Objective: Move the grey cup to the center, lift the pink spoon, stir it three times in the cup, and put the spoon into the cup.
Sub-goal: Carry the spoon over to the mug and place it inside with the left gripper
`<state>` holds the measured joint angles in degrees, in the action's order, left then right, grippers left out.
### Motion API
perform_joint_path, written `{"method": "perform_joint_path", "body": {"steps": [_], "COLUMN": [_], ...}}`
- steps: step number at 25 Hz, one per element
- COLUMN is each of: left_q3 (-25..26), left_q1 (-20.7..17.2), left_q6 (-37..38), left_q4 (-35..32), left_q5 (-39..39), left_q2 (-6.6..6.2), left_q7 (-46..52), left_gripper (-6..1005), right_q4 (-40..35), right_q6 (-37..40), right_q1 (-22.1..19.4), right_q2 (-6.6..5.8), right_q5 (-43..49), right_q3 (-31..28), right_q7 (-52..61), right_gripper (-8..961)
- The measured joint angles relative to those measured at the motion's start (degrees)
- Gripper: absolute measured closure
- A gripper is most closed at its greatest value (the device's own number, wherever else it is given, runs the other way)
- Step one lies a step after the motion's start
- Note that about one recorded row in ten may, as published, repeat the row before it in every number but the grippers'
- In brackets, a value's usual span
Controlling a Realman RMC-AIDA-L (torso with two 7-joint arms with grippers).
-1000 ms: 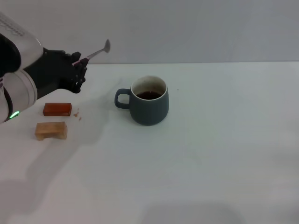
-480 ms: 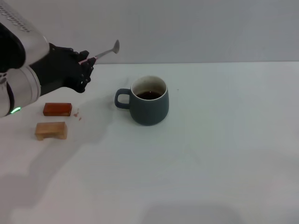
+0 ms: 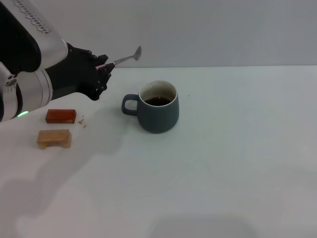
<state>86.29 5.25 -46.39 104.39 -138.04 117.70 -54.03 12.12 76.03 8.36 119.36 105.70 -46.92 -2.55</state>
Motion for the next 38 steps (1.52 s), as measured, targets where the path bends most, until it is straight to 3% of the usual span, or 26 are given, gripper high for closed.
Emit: {"method": "perform_joint_path", "body": {"steps": [38], "left_q3": [-0.3], "left_q1": [11.6], "left_q6": [-13.4], "left_q4": [-4.4], "left_q5": [-9.4], "left_q2": [0.19], "left_q7": [-6.2], "left_gripper": [865], "right_q4": [0.5], "right_q6": [2.1], "right_q1": [-0.9], "right_q2": [0.06], "right_q5": [0.0], "right_q3": [-0.4], "right_q7": [0.0], "right_gripper": [955]}}
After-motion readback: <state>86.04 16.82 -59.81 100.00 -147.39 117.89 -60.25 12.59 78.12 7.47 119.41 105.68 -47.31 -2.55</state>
